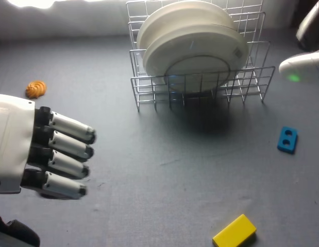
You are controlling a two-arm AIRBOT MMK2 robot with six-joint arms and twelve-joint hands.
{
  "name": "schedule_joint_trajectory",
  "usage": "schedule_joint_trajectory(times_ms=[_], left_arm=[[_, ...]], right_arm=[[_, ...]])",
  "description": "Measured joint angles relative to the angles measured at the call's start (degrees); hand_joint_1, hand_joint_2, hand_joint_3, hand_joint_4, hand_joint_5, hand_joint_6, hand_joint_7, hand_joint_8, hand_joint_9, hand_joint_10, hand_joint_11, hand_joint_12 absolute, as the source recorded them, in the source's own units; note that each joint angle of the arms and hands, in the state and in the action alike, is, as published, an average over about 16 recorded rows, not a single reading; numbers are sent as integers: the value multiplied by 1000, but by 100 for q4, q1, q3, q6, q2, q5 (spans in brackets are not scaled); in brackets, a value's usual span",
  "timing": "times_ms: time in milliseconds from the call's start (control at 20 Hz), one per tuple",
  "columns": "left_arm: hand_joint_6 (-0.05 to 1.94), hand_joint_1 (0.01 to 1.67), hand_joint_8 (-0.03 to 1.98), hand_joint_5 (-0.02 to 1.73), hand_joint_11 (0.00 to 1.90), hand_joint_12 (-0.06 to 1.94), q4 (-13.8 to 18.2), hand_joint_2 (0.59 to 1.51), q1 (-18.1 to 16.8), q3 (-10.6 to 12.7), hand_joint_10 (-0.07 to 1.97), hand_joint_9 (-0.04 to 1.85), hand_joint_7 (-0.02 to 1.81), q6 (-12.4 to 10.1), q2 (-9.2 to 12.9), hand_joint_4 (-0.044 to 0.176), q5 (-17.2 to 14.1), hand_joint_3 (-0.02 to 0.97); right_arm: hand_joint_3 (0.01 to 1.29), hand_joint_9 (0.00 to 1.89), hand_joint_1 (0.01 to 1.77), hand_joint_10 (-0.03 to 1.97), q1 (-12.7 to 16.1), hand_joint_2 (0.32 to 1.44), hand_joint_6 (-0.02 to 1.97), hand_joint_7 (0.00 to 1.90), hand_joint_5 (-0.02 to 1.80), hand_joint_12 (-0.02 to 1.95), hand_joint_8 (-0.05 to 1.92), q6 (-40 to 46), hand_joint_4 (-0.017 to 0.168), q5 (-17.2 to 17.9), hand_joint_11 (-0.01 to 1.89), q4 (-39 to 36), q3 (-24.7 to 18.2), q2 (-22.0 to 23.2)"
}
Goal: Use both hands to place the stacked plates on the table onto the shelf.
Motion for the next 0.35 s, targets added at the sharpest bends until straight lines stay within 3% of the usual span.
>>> schedule_joint_trajectory(times_ms=[250, 350], left_arm=[[1544, 196, 1603, 1186, 1152, 1879, -4, 1308, -12, 5, 1738, 1235, 1289, 0, -1, 26, -4, 11], [1761, 233, 1797, 1306, 1347, 1921, -9, 1313, -17, 7, 1876, 1381, 1414, 0, -2, 32, -6, 10]], right_arm=[[15, 1406, 325, 1793, -165, 1183, 1637, 1362, 1262, 1872, 1639, 0, 19, -19, 1460, -4, -122, 63], [15, 1487, 316, 1912, -222, 1199, 1818, 1425, 1333, 1919, 1818, 0, 23, -30, 1584, -4, -169, 82]])
